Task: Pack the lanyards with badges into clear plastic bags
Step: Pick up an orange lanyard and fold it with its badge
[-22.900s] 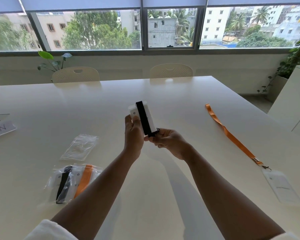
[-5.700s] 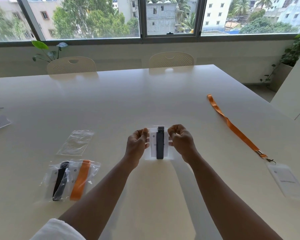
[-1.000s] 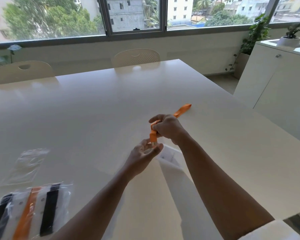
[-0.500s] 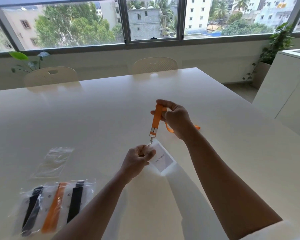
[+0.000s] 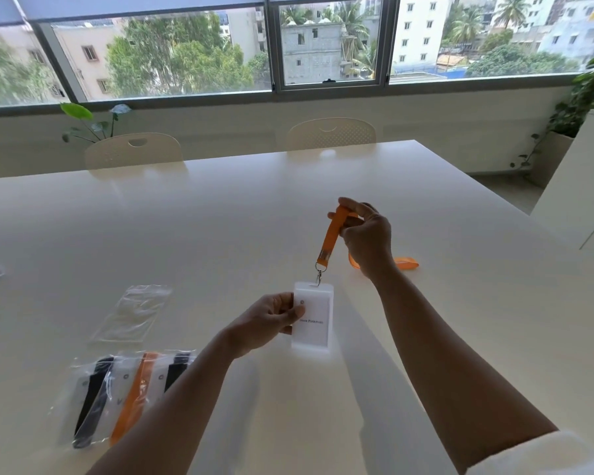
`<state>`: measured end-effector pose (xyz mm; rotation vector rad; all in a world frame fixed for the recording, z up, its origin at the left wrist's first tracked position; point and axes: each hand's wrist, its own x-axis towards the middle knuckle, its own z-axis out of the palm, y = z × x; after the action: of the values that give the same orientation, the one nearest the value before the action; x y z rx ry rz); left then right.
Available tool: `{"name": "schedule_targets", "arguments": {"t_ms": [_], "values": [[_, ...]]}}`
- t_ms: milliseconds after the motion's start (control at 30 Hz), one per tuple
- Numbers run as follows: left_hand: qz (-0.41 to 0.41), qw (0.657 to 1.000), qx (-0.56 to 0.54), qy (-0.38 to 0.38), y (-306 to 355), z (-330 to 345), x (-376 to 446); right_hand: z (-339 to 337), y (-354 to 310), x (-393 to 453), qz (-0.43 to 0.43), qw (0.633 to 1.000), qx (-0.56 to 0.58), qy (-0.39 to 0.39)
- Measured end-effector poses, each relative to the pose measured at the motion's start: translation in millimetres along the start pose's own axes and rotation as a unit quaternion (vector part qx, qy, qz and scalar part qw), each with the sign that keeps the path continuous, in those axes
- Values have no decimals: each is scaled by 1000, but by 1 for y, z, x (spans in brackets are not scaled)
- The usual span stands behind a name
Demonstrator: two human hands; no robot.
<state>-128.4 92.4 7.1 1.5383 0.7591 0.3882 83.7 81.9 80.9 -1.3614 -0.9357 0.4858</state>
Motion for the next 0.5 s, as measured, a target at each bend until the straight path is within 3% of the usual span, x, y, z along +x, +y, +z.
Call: {"name": "schedule_targets", "arguments": {"t_ms": [200,333,433,500], "values": [[9,997,56,-44,14,-9,-9,2,15,3,23,997,-54,57],[54,997,48,3,32,-8,-10,5,26,6,42,989,-144,-18],[92,995,-8,39,47,-9,-9,9,40,4,22,965,-241,-100],[117,989,-47,72,58,-10,-6,11,44,-2,53,951,-255,-166]]}}
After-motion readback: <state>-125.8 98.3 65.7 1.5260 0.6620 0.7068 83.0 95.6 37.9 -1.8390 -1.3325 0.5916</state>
